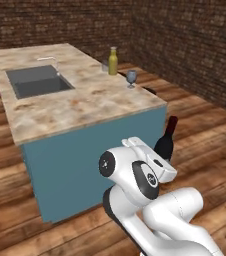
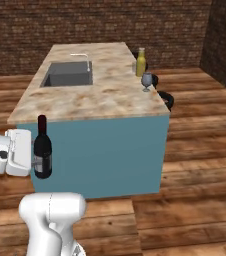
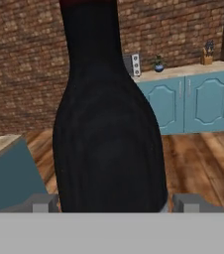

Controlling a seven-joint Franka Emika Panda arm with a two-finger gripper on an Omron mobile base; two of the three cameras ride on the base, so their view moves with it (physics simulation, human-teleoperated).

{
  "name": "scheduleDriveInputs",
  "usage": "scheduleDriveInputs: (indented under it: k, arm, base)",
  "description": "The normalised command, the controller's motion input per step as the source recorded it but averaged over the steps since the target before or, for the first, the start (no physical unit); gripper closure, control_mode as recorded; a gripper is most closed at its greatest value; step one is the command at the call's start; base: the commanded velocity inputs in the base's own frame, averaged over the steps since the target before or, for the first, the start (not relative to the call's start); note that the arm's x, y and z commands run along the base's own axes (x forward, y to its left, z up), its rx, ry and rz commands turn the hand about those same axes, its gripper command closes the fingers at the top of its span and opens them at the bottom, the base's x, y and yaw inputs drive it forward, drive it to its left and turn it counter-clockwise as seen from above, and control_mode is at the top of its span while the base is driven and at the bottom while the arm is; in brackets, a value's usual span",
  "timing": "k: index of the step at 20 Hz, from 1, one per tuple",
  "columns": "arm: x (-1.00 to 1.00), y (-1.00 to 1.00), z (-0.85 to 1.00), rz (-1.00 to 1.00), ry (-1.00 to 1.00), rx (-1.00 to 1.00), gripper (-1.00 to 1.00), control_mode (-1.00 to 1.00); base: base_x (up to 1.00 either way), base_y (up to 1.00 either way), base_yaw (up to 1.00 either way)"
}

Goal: There is a wine glass and glass cup on the dining counter. Place the wine bottle next to the wine glass and the juice bottle next to the glass cup.

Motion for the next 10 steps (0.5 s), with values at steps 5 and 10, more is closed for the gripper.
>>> scheduleDriveInputs:
  k: [5,10]
  arm:
    - [0.0,0.0,0.0,0.0,0.0,0.0,1.0,1.0]
    - [0.0,0.0,0.0,0.0,0.0,0.0,1.0,1.0]
  base:
    - [0.67,-0.49,0.0]
    - [0.66,-0.48,0.0]
